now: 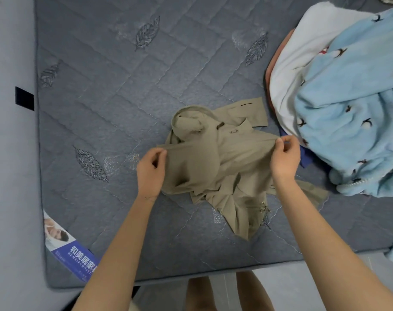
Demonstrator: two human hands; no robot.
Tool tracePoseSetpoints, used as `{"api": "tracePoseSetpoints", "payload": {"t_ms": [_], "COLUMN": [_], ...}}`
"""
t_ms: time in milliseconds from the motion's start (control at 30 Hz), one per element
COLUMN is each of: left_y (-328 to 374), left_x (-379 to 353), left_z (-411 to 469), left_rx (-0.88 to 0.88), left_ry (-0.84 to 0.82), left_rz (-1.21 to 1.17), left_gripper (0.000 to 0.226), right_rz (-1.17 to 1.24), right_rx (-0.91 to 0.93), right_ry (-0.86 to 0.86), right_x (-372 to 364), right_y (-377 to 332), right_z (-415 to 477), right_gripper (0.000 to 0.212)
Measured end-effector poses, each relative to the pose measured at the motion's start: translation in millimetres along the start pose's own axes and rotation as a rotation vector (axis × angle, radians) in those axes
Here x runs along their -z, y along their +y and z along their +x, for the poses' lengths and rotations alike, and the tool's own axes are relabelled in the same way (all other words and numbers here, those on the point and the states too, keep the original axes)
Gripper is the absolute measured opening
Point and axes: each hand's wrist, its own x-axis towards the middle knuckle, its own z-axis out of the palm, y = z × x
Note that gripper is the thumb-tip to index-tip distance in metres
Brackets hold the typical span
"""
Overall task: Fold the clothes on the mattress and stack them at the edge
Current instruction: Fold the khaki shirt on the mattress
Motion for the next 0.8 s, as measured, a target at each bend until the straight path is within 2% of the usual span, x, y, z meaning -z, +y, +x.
{"api": "tracePoseSetpoints", "payload": {"t_ms": [67, 133, 233, 300, 400, 467, 533, 633, 700, 800], "left_y": [0.9, -3.2, -10.3, -12.5, -6.5, 2.1, 9.5, 16.2, 19.4, 26.2], "left_x": [-8.2, -15.7, -21.8, -25.2, -33.5, -44.8, -58.2, -71.7, -70.8, -60.0], "left_z": [-6.4, -10.3, -10.1, -8.8, -7.4, -5.4, -3.9, -4.9, -4.5, 1.1], "left_rx": [-0.005, -0.004, 0.067, 0.094, -0.013, -0.054, 0.060, 0.185, 0.221, 0.255], "left_ry": [-0.193, -0.299, -0.370, -0.402, -0.317, -0.341, -0.471, -0.614, -0.623, -0.613], "left_rz": [-0.021, 0.062, 0.268, 0.462, 0.661, 0.620, 0.572, 0.641, 0.486, 0.120], "left_gripper": [0.012, 0.022, 0.045, 0.047, 0.051, 0.052, 0.056, 0.055, 0.044, 0.027], "right_rz": [0.004, -0.022, -0.055, -0.065, -0.057, -0.042, -0.039, -0.085, -0.133, -0.176], "right_rx": [-0.064, -0.060, -0.020, -0.006, 0.015, 0.026, 0.033, 0.048, 0.089, 0.135], "right_ry": [0.026, -0.001, -0.062, -0.114, -0.251, -0.307, -0.305, -0.278, -0.279, -0.257], "right_x": [5.2, 8.2, 10.2, 12.3, 15.2, 16.4, 16.8, 16.4, 15.6, 16.4], "right_y": [6.6, 11.5, 18.9, 23.6, 30.6, 32.7, 31.4, 23.0, 15.5, 3.9], "right_z": [5.3, 5.9, 2.2, 0.2, -2.5, -4.6, -6.3, -8.1, -10.0, -16.1], "right_gripper": [0.006, 0.007, 0.009, 0.010, 0.013, 0.015, 0.017, 0.018, 0.019, 0.018]}}
